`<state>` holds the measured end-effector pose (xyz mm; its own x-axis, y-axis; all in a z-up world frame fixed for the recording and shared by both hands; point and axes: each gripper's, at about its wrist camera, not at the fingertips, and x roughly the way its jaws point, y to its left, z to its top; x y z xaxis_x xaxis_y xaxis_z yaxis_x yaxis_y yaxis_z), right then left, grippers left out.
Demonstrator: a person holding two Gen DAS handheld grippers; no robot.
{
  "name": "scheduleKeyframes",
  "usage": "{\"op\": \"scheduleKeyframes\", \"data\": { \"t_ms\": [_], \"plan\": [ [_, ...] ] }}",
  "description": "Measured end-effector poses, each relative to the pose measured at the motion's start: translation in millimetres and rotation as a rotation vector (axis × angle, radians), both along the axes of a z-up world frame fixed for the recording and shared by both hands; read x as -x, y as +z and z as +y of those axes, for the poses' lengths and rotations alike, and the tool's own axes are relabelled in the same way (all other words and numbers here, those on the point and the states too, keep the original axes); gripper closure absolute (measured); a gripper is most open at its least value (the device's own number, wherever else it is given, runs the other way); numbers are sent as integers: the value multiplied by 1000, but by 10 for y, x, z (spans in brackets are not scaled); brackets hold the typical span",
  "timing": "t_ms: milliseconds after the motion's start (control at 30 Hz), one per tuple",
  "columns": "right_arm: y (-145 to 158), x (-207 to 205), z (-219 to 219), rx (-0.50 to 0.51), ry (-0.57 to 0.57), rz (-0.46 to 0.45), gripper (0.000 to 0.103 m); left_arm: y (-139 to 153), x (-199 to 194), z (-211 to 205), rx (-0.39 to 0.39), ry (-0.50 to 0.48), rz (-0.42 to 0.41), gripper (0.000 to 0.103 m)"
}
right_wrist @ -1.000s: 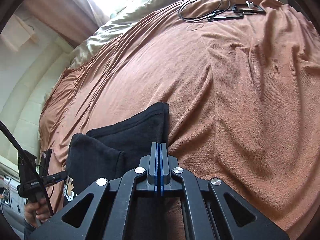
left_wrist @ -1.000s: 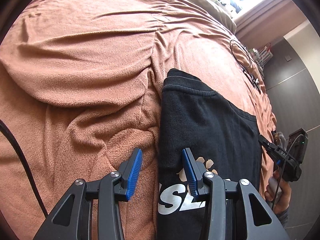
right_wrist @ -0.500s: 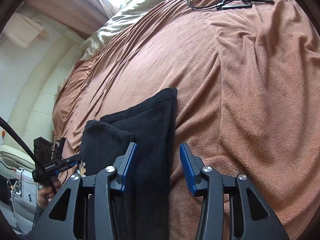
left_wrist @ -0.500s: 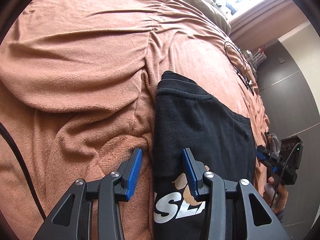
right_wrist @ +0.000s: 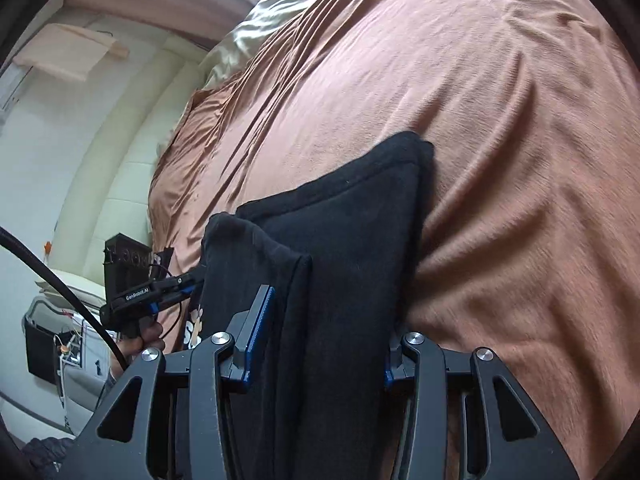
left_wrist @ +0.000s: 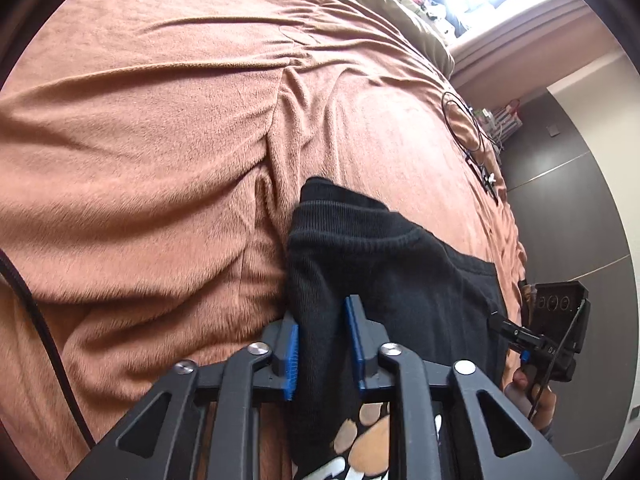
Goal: Fold small clothes
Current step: 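Close the left gripper on the shirt while the right gripper holds it, then lift the folded black shirt with both grippers and carry it toward the bed head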
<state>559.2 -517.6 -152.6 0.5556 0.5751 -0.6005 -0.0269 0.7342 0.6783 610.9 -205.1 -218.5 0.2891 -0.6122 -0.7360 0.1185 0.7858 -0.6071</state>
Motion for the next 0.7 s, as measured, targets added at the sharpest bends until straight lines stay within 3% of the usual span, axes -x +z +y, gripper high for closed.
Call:
{"op": "scheduleKeyframes", "data": {
  "t_ms": [67, 100, 400, 700],
  "plan": [
    [12, -69, 21, 34, -2, 0, 83, 27, -8, -1, -1, 4, -7, 95],
    [33, -76, 68, 50, -2, -5, 85, 56, 4, -1, -3, 2, -16, 97],
    [591, 264, 433, 207, -9, -103, 88, 556, 294, 125, 116, -12, -122, 97],
    [1136, 1047, 937, 308, -57, -223, 88, 1248, 919, 255, 171, -4, -231, 97]
  ]
}}
